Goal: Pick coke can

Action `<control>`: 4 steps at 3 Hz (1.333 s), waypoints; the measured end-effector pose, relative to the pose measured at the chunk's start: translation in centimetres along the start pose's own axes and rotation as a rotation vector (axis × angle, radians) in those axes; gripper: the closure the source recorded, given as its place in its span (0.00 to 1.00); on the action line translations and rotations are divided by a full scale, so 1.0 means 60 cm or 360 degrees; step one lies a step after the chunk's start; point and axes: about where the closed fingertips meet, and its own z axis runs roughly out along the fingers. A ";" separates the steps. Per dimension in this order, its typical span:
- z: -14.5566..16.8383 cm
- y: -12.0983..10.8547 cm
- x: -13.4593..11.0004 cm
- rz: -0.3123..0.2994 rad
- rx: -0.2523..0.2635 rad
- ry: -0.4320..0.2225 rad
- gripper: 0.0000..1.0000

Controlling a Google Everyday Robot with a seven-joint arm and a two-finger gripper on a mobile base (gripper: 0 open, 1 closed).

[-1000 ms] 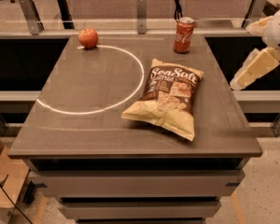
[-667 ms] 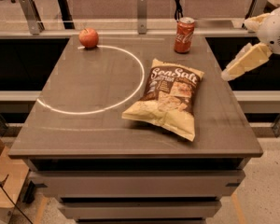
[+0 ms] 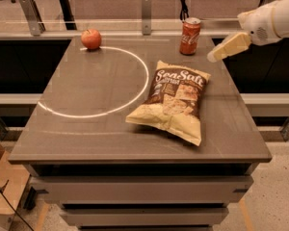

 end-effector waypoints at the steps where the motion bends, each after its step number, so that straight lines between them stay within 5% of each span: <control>1: 0.008 -0.002 -0.003 0.0007 0.0001 0.0012 0.00; 2: 0.034 -0.005 -0.004 0.0045 -0.0020 -0.0007 0.00; 4: 0.130 -0.059 -0.035 0.0247 -0.0015 -0.0316 0.00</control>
Offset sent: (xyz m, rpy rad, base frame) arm 0.0297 0.0120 -0.0133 0.0584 0.0280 -0.0154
